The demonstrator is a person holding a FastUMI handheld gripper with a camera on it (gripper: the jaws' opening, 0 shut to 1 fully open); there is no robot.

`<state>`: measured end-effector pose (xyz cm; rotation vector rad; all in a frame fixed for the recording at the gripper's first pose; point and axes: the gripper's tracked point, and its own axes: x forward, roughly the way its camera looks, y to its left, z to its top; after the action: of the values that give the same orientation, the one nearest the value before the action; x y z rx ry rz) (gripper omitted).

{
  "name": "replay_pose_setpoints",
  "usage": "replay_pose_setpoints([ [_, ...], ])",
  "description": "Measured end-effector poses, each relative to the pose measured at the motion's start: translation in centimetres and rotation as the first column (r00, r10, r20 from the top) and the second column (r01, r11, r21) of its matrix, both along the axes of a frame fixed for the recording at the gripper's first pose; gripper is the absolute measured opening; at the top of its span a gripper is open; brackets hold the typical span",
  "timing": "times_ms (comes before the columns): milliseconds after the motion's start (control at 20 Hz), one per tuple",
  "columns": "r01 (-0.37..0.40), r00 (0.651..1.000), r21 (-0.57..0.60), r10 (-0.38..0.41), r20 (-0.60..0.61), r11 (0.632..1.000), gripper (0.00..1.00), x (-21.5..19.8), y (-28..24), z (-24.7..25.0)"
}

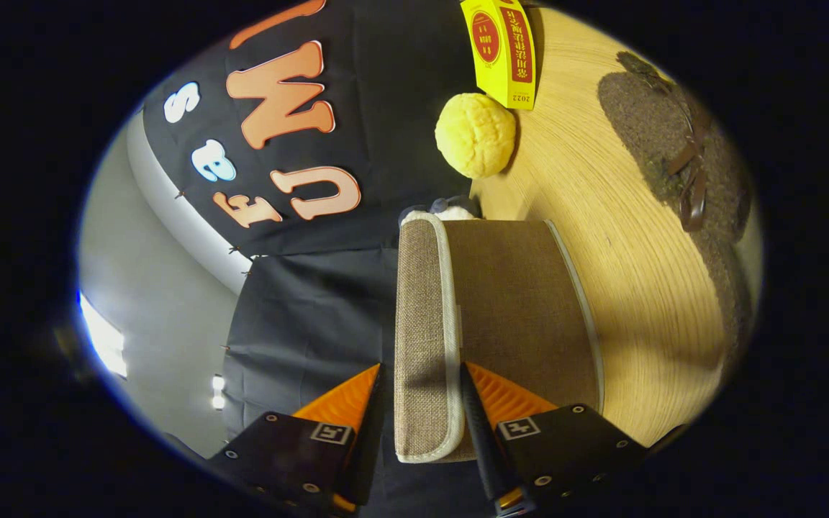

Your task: Open the storage box then place both shoes into the box .Put the left shoe in first, then the right shoe, with the right side of both shoes facing outward in a uniform manner.

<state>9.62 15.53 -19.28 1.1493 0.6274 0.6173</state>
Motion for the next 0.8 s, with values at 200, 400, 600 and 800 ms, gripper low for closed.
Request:
replay_pose_setpoints([
  [200, 0.045, 0.999, 0.028, -0.046, 0.021, 0.999, 0.13, 0.0, -1.0, 1.8],
  [400, 0.082, 0.995, -0.015, -0.081, 0.058, 0.996, 0.00, 0.1, -1.2, 3.4],
  [600, 0.092, 0.993, -0.198, -0.075, 0.092, 0.976, 0.00, -0.3, -0.5, 3.6],
  [800, 0.131, 0.988, -0.188, -0.114, 0.101, 0.973, 0.01, -0.7, -0.1, 4.7],
])
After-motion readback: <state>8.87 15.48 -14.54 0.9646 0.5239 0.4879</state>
